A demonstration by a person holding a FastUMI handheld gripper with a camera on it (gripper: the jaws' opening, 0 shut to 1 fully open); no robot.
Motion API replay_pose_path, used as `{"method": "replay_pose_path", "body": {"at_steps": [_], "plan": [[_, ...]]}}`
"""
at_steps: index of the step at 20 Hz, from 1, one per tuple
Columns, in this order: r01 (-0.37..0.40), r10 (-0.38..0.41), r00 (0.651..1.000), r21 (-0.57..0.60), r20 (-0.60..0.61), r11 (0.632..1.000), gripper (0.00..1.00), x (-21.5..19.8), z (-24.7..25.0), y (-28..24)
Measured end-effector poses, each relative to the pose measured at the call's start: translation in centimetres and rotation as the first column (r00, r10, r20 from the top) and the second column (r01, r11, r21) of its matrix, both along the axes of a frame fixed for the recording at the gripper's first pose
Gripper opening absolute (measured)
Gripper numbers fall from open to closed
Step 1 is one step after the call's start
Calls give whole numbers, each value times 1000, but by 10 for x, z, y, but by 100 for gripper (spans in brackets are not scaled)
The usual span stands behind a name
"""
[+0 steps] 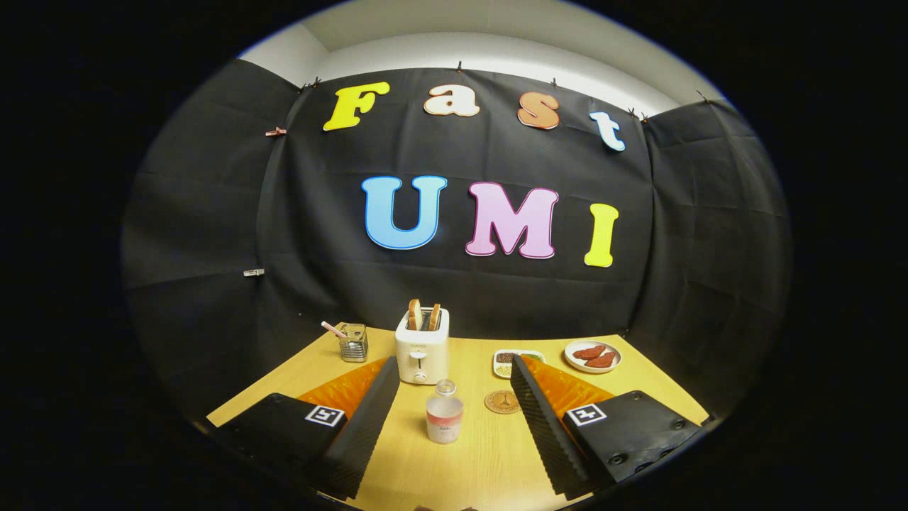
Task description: Take the bottle from table, then pour the juice into the cup, finally place the bottle on the coaster
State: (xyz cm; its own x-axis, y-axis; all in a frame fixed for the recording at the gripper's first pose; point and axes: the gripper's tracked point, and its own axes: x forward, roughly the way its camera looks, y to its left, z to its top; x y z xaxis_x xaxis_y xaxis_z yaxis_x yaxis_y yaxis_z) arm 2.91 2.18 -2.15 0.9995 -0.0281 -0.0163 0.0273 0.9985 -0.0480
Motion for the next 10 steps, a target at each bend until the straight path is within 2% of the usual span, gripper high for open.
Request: {"method": "replay_pose_path", "body": {"at_steps": [10], "plan": [[98,-94,994,65,-53,993,97,27,-53,-8]]}}
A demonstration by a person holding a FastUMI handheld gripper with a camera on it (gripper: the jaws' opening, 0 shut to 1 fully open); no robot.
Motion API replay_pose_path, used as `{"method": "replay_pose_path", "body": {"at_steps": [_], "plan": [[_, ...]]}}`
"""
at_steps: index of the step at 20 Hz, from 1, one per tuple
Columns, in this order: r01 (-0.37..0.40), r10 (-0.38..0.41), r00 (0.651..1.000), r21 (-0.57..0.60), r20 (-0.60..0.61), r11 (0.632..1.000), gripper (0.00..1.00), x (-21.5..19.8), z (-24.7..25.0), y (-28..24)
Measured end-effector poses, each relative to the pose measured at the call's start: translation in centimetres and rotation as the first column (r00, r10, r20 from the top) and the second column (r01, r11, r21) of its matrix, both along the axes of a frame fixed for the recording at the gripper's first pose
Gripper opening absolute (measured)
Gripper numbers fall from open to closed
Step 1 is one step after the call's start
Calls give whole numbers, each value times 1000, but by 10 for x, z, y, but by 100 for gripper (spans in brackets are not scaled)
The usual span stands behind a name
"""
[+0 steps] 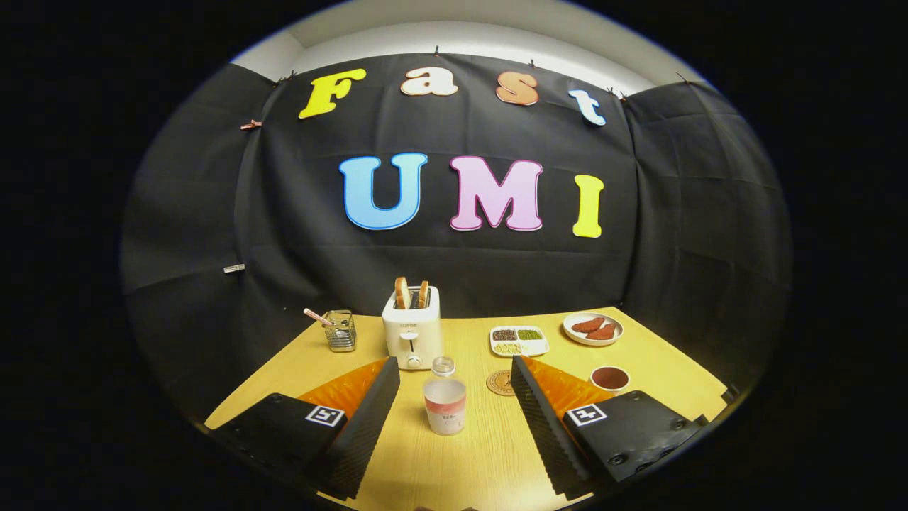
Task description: Take the bottle from table, then pour the juice into the cup, finally place the bottle on the coaster
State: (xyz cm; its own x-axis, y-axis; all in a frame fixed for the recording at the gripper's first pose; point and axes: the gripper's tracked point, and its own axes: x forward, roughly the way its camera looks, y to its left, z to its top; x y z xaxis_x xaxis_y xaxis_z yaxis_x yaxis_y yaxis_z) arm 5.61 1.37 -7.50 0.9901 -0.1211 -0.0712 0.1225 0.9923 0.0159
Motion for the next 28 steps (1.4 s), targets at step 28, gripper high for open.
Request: {"method": "replay_pose_path", "body": {"at_steps": [28], "plan": [[145,-150,985,-60,-89,988,97,132,-157,-3]]}}
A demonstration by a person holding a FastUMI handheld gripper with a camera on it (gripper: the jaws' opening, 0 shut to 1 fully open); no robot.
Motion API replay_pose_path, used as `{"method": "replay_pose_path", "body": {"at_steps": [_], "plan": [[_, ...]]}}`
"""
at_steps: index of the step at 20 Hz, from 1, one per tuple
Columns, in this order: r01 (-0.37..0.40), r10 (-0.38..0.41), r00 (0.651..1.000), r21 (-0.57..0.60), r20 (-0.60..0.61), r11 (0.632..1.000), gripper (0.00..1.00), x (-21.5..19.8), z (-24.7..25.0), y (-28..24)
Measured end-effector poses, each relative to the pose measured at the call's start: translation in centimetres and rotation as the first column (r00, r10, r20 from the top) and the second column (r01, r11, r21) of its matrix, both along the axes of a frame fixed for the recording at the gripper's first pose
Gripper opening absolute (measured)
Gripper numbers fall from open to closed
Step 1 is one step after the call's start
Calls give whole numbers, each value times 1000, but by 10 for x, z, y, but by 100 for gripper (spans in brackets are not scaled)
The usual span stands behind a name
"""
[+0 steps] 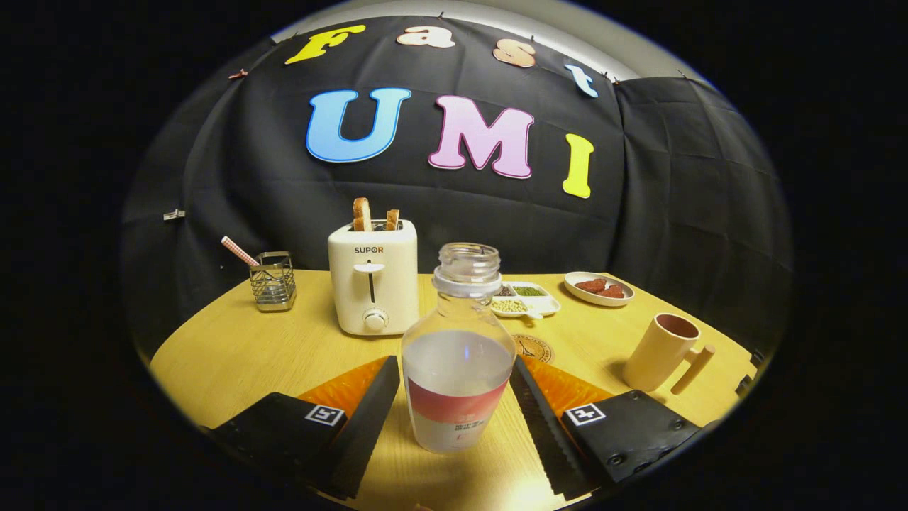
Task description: Take the bottle from table, then pour the juice into the cup, finally place the bottle on the coaster
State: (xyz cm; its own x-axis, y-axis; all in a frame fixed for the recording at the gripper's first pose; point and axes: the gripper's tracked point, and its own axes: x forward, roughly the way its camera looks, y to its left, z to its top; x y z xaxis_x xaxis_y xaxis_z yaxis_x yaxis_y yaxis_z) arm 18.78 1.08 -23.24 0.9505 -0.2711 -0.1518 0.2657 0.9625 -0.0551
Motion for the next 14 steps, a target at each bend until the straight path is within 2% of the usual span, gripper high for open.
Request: {"method": "replay_pose_path", "body": {"at_steps": [3,6,10,14], "plan": [[-6,6,1000,3,3,1000,94,4,-1,-2],[-6,6,1000,5,9,1000,79,7,1,-1],[0,0,1000,38,2,999,77,7,0,-3],[-36,37,999,75,-15,997,74,7,2,0]]}}
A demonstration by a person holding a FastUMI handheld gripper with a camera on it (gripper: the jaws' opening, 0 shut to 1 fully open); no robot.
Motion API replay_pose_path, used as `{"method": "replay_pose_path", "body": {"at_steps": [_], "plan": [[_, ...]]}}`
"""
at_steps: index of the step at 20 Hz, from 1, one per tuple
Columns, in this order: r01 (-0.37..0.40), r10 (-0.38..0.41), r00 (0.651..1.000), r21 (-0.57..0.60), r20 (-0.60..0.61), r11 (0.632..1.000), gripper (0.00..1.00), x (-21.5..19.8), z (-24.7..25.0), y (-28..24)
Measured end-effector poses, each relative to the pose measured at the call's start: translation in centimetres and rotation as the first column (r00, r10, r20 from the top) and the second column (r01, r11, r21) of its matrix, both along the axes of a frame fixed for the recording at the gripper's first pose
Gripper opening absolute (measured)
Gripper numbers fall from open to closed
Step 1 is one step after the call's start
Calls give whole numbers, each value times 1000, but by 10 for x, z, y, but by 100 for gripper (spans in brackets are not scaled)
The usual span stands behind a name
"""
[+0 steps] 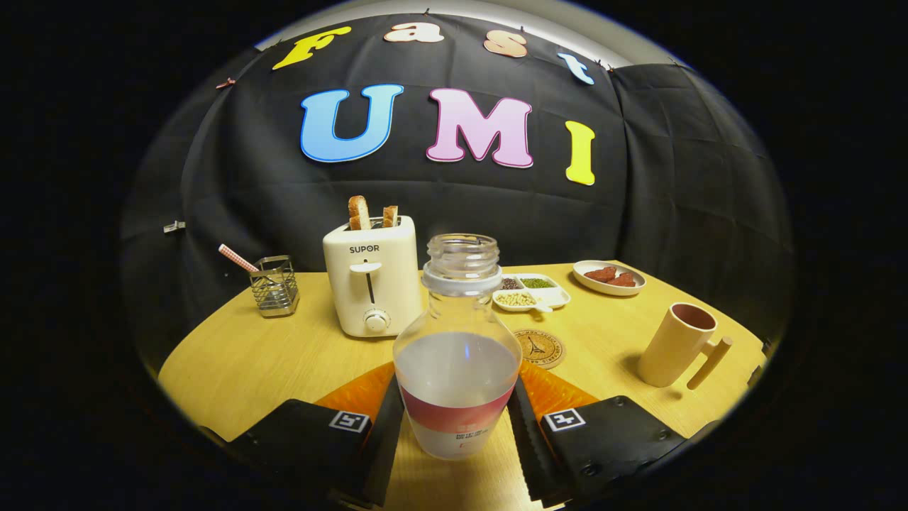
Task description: Take the bottle from table, then pour the juice into the cup, finally place the bottle on the coaster
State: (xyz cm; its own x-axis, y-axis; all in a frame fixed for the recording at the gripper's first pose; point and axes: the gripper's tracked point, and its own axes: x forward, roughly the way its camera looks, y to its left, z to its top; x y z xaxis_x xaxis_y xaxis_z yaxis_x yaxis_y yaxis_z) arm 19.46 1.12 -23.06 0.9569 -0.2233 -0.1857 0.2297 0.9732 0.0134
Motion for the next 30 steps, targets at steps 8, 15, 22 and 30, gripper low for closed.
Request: {"method": "replay_pose_path", "body": {"at_steps": [8,15,22,30], "plan": [[-9,6,999,107,31,994,74,-14,39,-13],[-108,98,994,291,50,951,74,-12,73,-25],[-138,115,990,466,77,874,74,-16,95,-56],[-72,36,997,686,67,724,74,-20,79,-110]]}}
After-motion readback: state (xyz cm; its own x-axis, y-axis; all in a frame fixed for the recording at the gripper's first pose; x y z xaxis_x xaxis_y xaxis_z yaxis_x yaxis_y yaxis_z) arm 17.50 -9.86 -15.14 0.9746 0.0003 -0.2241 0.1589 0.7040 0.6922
